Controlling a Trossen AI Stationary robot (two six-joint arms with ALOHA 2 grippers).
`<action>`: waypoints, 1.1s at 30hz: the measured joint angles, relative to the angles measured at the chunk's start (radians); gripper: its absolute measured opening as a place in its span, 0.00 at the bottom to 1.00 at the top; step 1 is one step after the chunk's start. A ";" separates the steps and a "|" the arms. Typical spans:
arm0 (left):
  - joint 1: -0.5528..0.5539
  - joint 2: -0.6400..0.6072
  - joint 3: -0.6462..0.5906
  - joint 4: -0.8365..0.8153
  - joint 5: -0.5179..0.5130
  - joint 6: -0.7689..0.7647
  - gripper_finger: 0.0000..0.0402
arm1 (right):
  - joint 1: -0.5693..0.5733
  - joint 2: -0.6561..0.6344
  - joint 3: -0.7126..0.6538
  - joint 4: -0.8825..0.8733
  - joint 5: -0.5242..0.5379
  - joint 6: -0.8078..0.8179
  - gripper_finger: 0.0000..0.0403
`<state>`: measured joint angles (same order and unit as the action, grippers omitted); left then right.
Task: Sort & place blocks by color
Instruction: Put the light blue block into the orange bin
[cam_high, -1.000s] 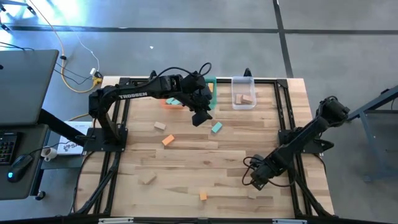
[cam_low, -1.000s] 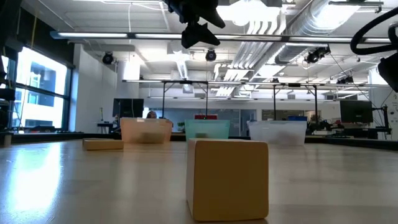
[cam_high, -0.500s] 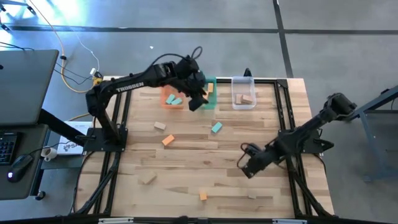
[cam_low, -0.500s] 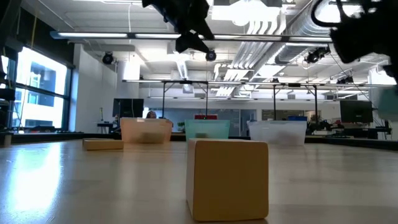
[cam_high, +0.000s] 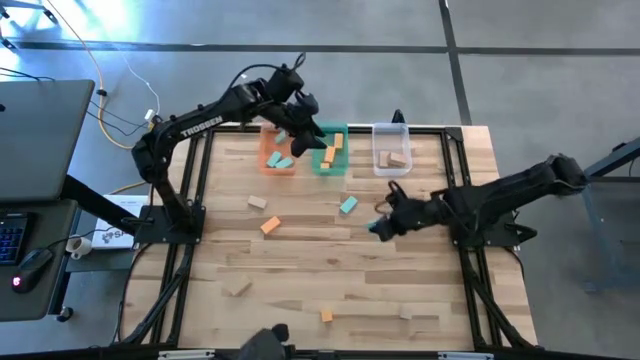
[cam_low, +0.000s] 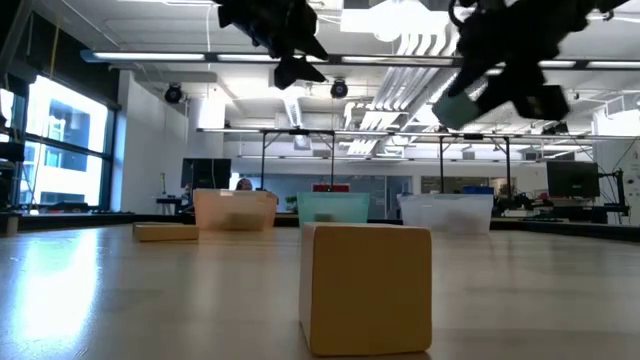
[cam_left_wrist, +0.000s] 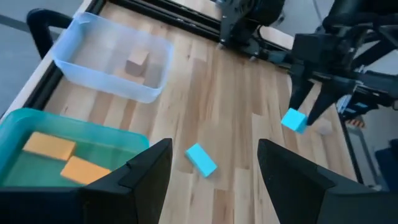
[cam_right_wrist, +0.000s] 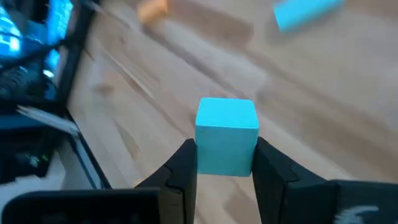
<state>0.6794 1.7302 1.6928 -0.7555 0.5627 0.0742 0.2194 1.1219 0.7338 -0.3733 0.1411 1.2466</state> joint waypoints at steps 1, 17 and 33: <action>0.011 0.000 0.000 -0.001 0.005 0.001 0.56 | -0.022 0.000 0.000 0.025 0.000 -0.021 0.22; 0.170 0.000 0.055 -0.002 0.044 0.128 0.56 | -0.318 0.000 0.000 0.494 -0.010 -0.362 0.22; 0.158 0.000 0.108 0.030 0.235 0.147 0.56 | -0.487 0.001 0.000 0.767 -0.127 -0.592 0.22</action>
<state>0.8371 1.7306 1.8011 -0.7256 0.7981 0.2212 -0.2673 1.1229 0.7338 0.3935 0.0145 0.6549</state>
